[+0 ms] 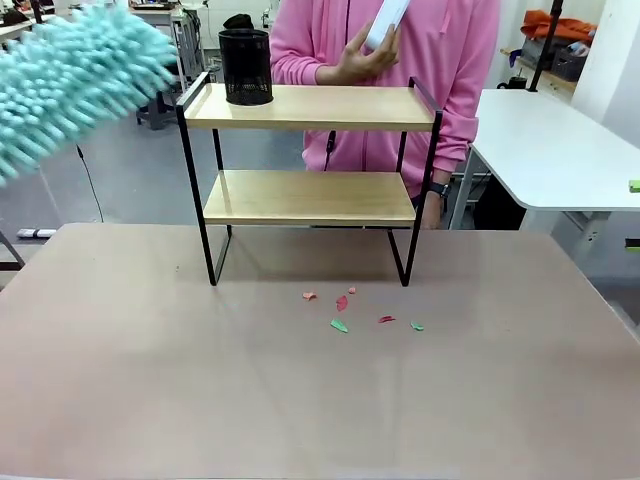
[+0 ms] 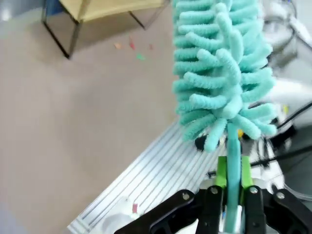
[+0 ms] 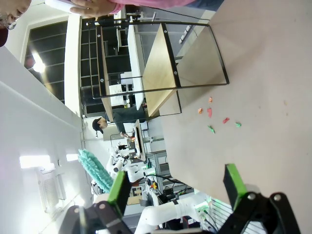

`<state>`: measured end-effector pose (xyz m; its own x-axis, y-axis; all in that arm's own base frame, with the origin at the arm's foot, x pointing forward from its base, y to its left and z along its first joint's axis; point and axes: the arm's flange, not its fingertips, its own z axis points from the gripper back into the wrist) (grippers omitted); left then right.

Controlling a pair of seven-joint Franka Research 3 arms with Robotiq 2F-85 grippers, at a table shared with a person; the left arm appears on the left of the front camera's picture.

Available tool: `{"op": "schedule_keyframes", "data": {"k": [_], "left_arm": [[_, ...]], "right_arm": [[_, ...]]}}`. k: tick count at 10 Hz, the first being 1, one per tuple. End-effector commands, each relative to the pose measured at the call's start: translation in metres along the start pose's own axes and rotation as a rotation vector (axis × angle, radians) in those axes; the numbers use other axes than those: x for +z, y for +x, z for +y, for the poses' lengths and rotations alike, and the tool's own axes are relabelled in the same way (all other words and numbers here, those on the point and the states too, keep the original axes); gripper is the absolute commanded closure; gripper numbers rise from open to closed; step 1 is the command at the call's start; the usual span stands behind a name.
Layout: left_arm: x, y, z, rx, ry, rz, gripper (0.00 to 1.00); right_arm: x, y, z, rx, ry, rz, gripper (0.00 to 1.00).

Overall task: Clean the shelf.
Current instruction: Clean the remaining tier of the Shelf with the Duster once objects are removed.

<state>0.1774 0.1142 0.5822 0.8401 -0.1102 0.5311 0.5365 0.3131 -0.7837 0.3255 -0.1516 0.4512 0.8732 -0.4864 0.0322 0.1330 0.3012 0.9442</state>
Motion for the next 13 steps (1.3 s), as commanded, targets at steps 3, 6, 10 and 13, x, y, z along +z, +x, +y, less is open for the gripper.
{"op": "schedule_keyframes", "data": {"k": [3,6,10,13], "left_arm": [[0.022,0.014,0.062,0.28,0.02,-0.376,0.91],[0.004,0.059,0.132,0.794,0.17,-0.462,0.91],[0.031,0.017,0.109,0.454,0.101,-0.393,0.91],[0.031,0.017,0.109,0.454,0.101,-0.393,0.91]], "right_arm": [[-0.002,0.001,0.001,0.019,0.018,-0.008,0.0],[-0.002,0.001,0.001,0.019,0.018,-0.008,0.0],[-0.002,0.001,0.001,0.019,0.018,-0.008,0.0],[-0.002,0.001,0.001,0.019,0.018,-0.008,0.0]]}}
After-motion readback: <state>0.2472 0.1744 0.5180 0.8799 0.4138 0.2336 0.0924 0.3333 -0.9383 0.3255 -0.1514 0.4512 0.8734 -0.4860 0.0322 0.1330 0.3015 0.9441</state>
